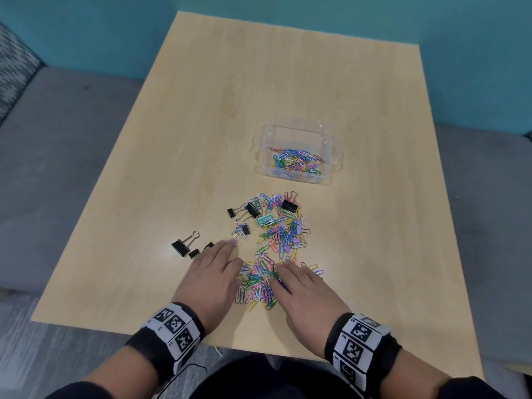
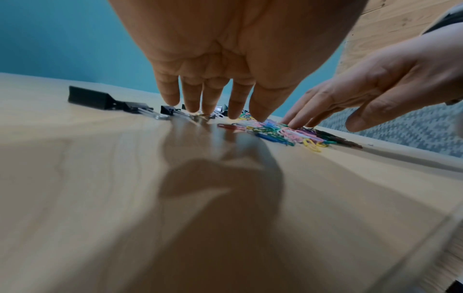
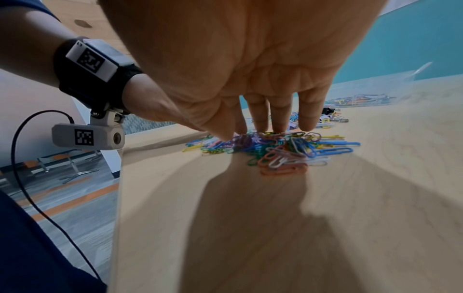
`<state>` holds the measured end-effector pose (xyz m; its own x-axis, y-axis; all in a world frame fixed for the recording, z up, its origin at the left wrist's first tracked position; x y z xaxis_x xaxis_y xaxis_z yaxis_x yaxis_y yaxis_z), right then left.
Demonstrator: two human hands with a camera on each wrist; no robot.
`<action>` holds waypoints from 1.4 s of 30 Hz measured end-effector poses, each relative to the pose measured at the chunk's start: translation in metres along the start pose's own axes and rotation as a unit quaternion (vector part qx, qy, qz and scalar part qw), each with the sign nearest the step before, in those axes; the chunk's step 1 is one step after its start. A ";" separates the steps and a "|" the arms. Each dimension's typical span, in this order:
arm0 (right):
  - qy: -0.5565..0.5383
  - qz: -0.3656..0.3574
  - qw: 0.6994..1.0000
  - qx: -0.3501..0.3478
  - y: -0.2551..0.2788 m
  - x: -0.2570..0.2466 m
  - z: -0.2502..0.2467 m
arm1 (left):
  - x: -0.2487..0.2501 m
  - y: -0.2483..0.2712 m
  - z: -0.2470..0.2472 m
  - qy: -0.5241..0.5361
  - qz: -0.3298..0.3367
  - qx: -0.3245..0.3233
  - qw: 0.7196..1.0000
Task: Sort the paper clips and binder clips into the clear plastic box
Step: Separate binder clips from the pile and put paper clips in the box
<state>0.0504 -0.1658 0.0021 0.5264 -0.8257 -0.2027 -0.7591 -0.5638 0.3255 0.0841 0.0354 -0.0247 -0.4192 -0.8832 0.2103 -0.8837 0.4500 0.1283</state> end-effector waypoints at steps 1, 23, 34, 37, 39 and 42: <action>0.000 -0.003 1.000 -0.001 0.001 0.000 0.000 | 0.001 0.001 -0.001 -0.002 0.005 0.005 1.000; 0.005 0.064 0.998 -0.002 0.008 0.014 0.001 | 0.052 -0.029 0.007 -0.044 0.151 -0.050 0.986; 0.010 0.090 0.996 0.001 -0.003 0.037 -0.004 | 0.043 -0.047 0.017 -0.066 0.106 -0.125 0.984; 0.019 0.079 0.997 0.005 0.002 0.035 -0.005 | 0.045 -0.038 0.004 -0.046 0.098 -0.062 0.992; 0.022 0.071 0.997 0.003 0.005 0.035 -0.003 | 0.046 -0.037 0.001 -0.027 0.093 -0.028 0.995; 0.020 0.068 0.997 0.006 0.008 0.038 -0.005 | 0.050 -0.054 0.004 -0.038 0.107 -0.046 0.992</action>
<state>0.0662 -0.2009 0.0014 0.4329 -0.8933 -0.1213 -0.8286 -0.4472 0.3368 0.1100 -0.0337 -0.0253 -0.6134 -0.7715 0.1690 -0.7510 0.6360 0.1775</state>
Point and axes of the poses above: each hand's wrist, its own y-axis away from the middle knuckle, its own z-axis out of the palm, x = y × z, the point moved 3 cm from there along -y, towards the middle knuckle, and after that the axes turned 2 degrees about -z, right-handed, at the moved point
